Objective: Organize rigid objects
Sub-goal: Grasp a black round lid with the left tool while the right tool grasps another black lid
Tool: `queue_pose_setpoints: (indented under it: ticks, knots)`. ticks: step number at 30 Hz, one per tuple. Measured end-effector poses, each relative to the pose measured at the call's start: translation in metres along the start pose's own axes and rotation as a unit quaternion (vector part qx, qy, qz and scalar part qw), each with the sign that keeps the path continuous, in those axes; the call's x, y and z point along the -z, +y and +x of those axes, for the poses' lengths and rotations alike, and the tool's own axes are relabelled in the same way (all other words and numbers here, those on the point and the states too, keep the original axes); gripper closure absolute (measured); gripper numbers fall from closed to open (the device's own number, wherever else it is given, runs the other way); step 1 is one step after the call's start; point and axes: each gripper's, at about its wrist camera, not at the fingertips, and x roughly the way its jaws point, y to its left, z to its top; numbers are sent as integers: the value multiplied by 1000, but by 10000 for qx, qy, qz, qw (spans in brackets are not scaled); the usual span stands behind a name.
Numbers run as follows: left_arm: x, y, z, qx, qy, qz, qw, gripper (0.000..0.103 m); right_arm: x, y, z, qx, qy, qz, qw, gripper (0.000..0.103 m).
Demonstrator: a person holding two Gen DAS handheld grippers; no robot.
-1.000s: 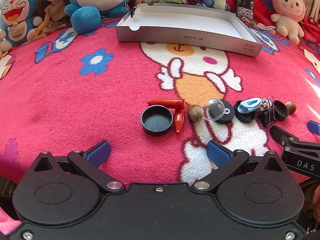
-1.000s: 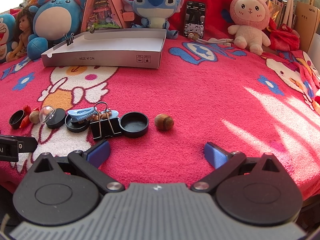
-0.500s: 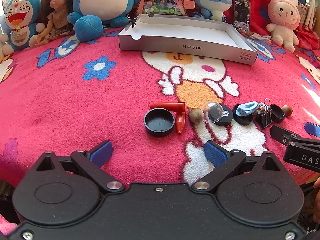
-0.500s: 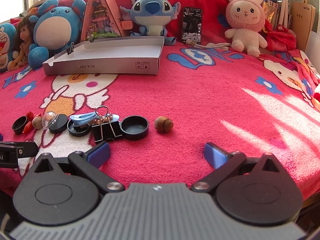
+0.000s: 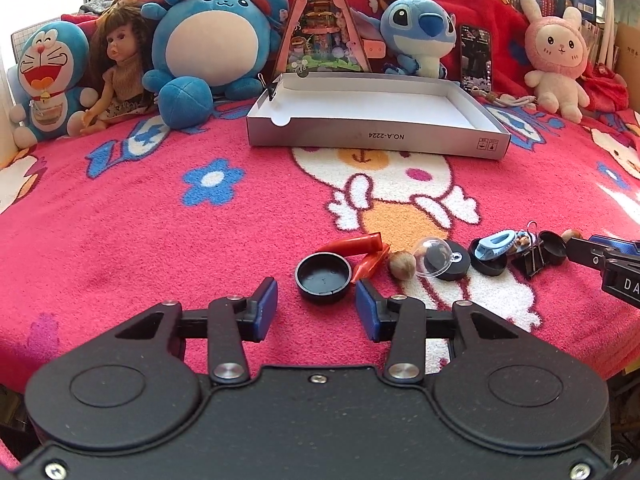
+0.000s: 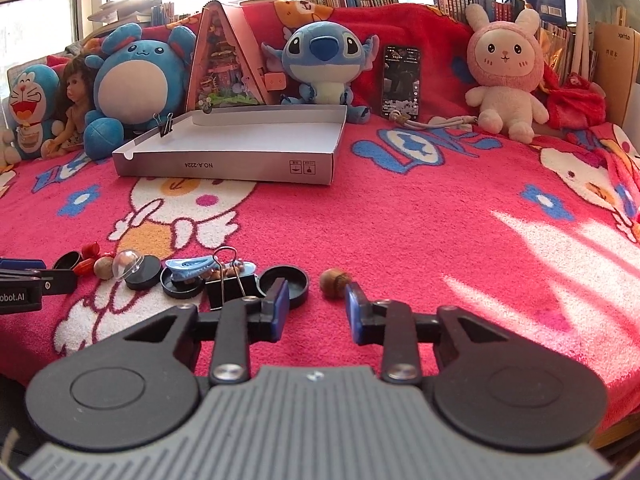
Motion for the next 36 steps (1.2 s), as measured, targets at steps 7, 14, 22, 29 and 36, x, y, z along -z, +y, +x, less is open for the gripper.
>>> queue_pose_setpoints:
  ticks: [7, 14, 22, 29, 36]
  knots:
    - [0, 10, -4, 39, -100, -221, 9997, 62, -2, 8, 1, -206, -17, -174, 9996, 69]
    - [4, 8, 1, -145, -104, 35, 9998, 61, 2, 11, 6, -6, 110, -336, 9994, 68]
    - [0, 9, 14, -58, -204, -34, 9998, 55, -5, 18, 17, -56, 63, -481, 9988, 62]
    - [-3, 9, 24, -47, -216, -70, 9997, 64, -9, 18, 27, 0, 37, -512, 9987, 51]
    - [-9, 12, 20, -30, -302, -210, 9993, 72, -12, 18, 26, -87, 5, -351, 9993, 66]
